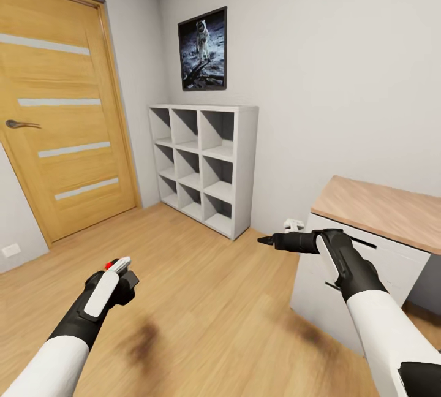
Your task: Attach the digital camera to the camera tripod in the bedroom.
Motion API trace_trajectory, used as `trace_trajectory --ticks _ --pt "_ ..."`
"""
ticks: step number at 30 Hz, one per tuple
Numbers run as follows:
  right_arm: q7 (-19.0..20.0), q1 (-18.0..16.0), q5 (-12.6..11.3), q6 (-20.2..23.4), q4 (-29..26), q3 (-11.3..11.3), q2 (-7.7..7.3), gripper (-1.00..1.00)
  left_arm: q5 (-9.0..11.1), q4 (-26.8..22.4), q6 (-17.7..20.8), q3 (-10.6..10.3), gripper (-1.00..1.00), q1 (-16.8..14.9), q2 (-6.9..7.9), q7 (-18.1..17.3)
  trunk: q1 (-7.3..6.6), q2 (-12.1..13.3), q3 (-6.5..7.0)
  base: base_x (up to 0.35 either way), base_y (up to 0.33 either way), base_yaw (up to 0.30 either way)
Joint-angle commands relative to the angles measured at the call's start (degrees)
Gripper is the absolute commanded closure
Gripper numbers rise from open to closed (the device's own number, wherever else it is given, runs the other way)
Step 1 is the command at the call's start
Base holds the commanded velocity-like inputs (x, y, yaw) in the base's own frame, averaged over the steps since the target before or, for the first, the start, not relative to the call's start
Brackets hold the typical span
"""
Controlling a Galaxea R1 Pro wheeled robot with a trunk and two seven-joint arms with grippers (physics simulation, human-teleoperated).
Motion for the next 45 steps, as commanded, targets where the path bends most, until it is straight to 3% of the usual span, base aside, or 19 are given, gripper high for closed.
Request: trace_trajectory --ticks 1,15,16,17,21,24,25,27,28,29,32,36,45 --pt "-0.2 0.0 -0.5 0.5 0.0 -0.1 -0.01 -1.0 0.4 -0.1 0.2 0.0 1.0 0.0 -0.02 0.3 -0.23 0.4 0.12 0.0 0.0 0.0" --pt "-0.8 0.0 -0.4 0.0 1.4 -0.2 -0.08 -1.0 0.4 -0.4 0.0 0.0 1.0 0.0 -1.03 0.2 -3.31 6.0 2.63 0.0 0.0 0.0" --pt "-0.8 0.0 -0.4 0.0 1.7 -0.2 -0.1 -1.0 0.4 -0.6 0.0 -0.1 1.0 0.0 -1.49 0.2 -3.53 6.4 2.81 0.0 0.0 0.0" --pt "-0.8 0.0 -0.4 -0.1 1.9 -0.2 -0.11 -1.0 0.4 -1.6 0.0 -0.9 1.0 0.0 -2.98 -0.2 -3.75 6.8 2.99 0.0 0.0 0.0" --pt "-0.8 0.0 -0.4 -0.1 2.0 -0.2 -0.12 -1.0 0.5 -3.0 0.1 -3.9 1.0 0.0 -4.68 -2.2 -4.62 8.4 3.71 0.0 0.0 0.0" --pt "-0.7 0.0 -0.4 -0.1 2.1 -0.2 -0.12 -1.0 0.5 -3.9 0.1 -7.2 1.0 0.0 -5.34 -5.9 -5.28 9.6 4.25 0.0 0.0 0.0" --pt "-0.7 0.0 -0.4 -0.1 2.1 -0.2 -0.15 -1.0 0.5 -4.3 0.2 -8.6 1.0 0.0 -5.46 -8.8 -5.5 10.0 4.43 0.0 0.0 0.0" --pt "-0.7 0.0 -0.4 -0.1 2.1 -0.2 -0.14 -1.0 0.7 -4.5 0.3 -9.6 1.0 0.0 -5.52 -12.3 -5.94 10.8 4.79 0.0 0.0 0.0" --pt "-0.7 0.0 -0.4 -0.1 2.1 -0.2 -0.15 -1.0 0.8 -4.4 0.4 -10.2 1.0 0.0 -5.51 -16.2 -6.16 11.2 4.97 0.0 0.0 0.0" --pt "-0.7 0.0 -0.4 -0.1 2.1 -0.2 -0.18 -1.0 1.0 -4.0 0.8 -10.9 1.0 0.0 -5.41 -26.4 -6.38 11.6 5.15 0.0 0.0 0.0" --pt "-0.7 0.0 -0.4 -0.1 2.1 -0.2 -0.19 -1.0 0.9 -3.9 1.0 -11.1 1.0 0.0 -5.3 -33.7 -7.04 12.8 5.69 0.0 0.0 0.0" --pt "-0.7 0.0 -0.4 -0.1 2.1 -0.2 -0.21 -1.0 0.7 -3.7 0.7 -11.1 1.0 0.0 -5.28 -36.8 -7.92 14.4 6.4 0.0 0.0 0.0" --pt "-0.8 0.0 -0.4 -0.1 2.1 -0.2 -0.21 -1.0 0.5 -3.5 0.2 -11.0 1.0 0.0 -5.24 -37.8 -9.9 18.0 8.02 0.0 0.0 0.0"
